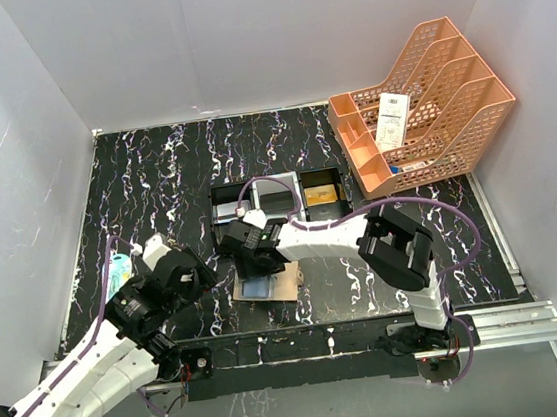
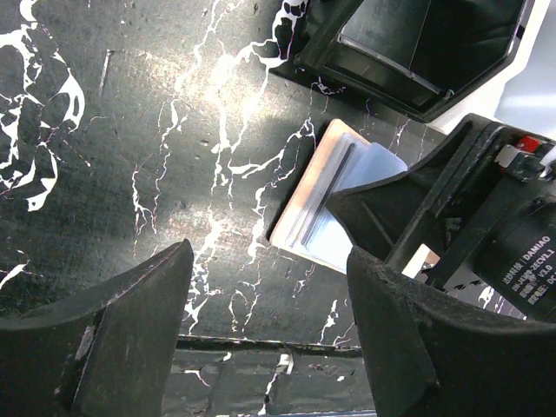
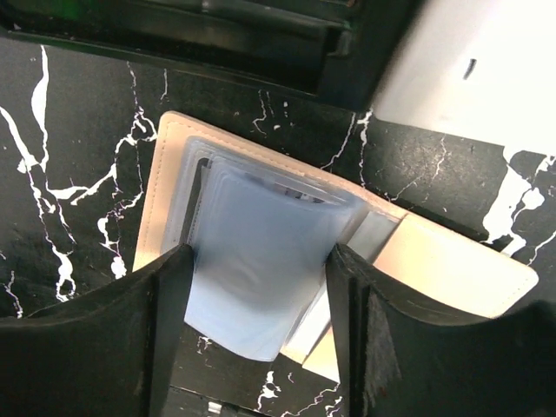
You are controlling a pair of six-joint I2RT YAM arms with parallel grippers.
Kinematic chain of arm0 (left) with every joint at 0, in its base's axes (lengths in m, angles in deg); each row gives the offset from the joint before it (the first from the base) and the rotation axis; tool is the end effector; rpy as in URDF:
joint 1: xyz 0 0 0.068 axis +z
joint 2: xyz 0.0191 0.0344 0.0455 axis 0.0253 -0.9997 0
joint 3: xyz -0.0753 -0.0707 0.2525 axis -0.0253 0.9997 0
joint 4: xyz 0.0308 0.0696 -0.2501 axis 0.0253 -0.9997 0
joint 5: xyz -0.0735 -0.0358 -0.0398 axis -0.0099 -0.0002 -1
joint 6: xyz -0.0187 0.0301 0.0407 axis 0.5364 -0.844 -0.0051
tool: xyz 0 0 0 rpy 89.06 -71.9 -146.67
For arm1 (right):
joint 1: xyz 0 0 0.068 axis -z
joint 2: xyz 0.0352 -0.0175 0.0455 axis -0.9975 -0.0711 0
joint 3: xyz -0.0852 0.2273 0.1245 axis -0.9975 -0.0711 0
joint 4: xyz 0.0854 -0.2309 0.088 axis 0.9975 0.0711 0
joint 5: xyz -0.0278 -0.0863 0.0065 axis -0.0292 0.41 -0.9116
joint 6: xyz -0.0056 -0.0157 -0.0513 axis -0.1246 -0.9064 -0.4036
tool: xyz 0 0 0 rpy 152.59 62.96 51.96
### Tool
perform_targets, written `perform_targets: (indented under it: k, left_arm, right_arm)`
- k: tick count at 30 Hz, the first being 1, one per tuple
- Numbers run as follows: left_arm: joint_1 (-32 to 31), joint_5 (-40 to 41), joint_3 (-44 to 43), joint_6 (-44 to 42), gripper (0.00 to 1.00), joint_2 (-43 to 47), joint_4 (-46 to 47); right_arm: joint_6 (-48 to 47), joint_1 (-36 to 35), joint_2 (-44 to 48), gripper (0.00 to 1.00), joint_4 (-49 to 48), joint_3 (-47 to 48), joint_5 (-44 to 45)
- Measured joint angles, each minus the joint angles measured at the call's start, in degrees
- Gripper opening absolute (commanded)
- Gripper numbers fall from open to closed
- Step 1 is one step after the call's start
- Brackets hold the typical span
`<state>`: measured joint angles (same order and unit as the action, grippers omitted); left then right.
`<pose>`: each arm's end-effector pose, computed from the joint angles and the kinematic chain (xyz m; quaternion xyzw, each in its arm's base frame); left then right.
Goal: Take the credit cards out of the card holder
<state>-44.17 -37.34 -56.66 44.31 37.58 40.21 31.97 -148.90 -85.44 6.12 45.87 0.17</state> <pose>0.1016 -0.0759 0.2404 -0.2287 0.8846 -0.1869 0.3608 0.1884 0.3543 0.1703 -0.0936 0.9758 0.0921 0.1746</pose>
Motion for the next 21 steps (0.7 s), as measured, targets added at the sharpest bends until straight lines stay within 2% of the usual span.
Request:
perform_targets:
  k: [4,9,13,21]
  left_arm:
    - [0.0,-0.04,0.0,-0.04,0.71,0.0,0.09]
    - [0.0,-1.25,0.02,-0.81,0.71,-0.63,1.66]
    - [0.0,-4.13,0.94,-2.34,0.71,-2.23,5.7]
    - [0.0,-14.84,7.43,-6.88,0.7,-7.39,19.47]
  right_arm:
    - [0.9,0.46,0.83,0.43,-2.05,-1.66,-0.68]
    - [0.94,0.66,1.4,0.26,-4.61,-3.21,-1.44]
    - [0.72,1.9,3.45,0.25,-9.05,-7.23,-4.11]
    - [-2.08,4.74,7.02,0.26,-19.34,-14.99,-11.82]
